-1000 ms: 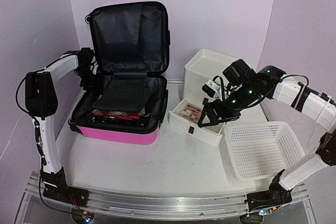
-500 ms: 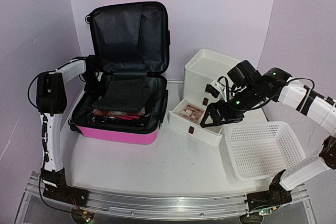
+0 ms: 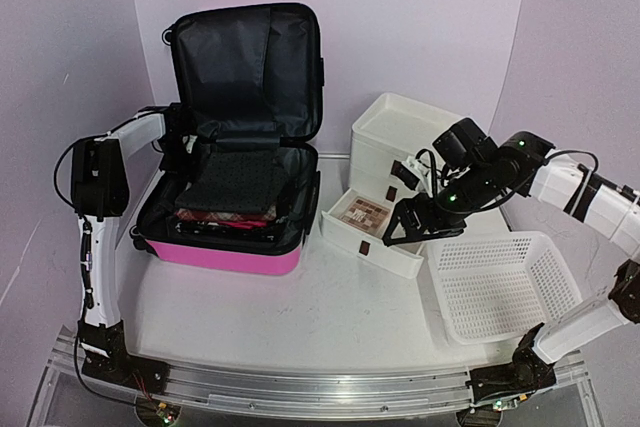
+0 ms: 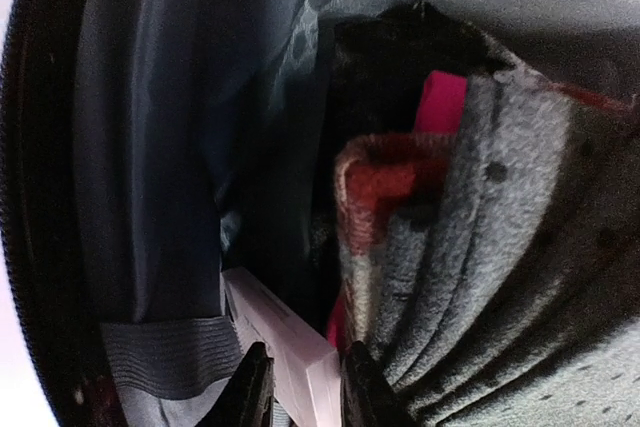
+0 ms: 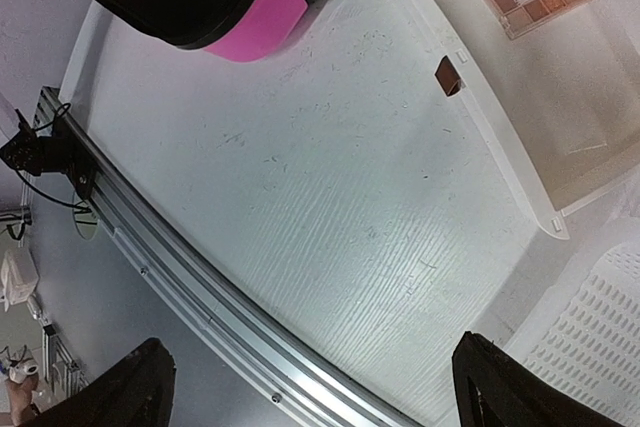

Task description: Open, take out, and arrange the luggage

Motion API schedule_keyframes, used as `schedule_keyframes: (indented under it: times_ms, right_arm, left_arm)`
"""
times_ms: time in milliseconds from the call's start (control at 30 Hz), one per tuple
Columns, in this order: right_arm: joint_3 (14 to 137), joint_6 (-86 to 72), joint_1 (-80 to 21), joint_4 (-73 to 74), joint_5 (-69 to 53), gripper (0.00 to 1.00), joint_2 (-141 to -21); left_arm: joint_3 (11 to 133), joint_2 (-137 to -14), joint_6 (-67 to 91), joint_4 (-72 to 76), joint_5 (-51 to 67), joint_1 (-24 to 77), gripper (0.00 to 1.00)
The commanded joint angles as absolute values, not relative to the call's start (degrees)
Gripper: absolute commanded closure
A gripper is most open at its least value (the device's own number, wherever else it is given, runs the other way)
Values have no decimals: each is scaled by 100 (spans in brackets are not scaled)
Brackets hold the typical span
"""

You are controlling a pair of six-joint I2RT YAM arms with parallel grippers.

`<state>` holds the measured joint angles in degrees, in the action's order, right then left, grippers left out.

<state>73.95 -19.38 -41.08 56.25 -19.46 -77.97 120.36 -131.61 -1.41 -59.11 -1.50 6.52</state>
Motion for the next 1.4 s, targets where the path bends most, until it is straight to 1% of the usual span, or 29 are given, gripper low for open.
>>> schedule_keyframes:
  times_ms: [0,167,333,467,567,800,833,867,933,967,1033,1300,1367]
  right_arm:
    - [7385,-2028,-4114,5469,-1755,2,-7480]
    - [7397,-2060,-4113,5467,-1701,2,-7365]
    - [7374,-2065,-4113,5469,-1591,2,-7286]
    - [7400,-2059,-4113,5467,-1535,2,-7377]
    - [7388,-2040,-4113,5470,-1436,2,-7445]
    - [7236,-2088,-4113,5467,-775,2,-7327]
    - [7225,-2086,-4112,5471,-744,2,-7303]
    - [7224,-2082,-4111,5474,-731,2,-7292]
    - [7221,-2079,-4113,5461,-802,2,-7298]
    - [7236,-2088,-4112,5463,-846,2,-7314]
    - [7256,-2110,-4113,5453,-973,2,-7350]
    - [7300,-2162,-4109,5458,-1170,2,-7229]
    - [7295,-2158,-4113,5451,-1158,2,-7216]
  left_arm:
    - [12344,-13335,-212,-5965,111,624,76]
    - [12425,-13548,-194,-6055,100,624,80]
    - [12423,-13251,-222,-6094,53,623,85]
    - [12371,-12733,-150,-6132,-286,624,88]
    - [12220,-12226,-70,-6129,-341,624,89]
    - [11550,-11145,113,-6130,-71,624,91]
    - [11474,-11051,114,-6122,-44,624,90]
    - [11413,-11023,92,-6106,-22,624,86]
    - [11437,-11177,12,-6150,176,623,75]
    - [11438,-11300,9,-6176,212,624,72]
    - [11443,-11524,9,-6195,182,624,70]
    - [11752,-12497,-425,-6205,-276,623,71]
    - [11838,-12664,-444,-6203,-202,624,68]
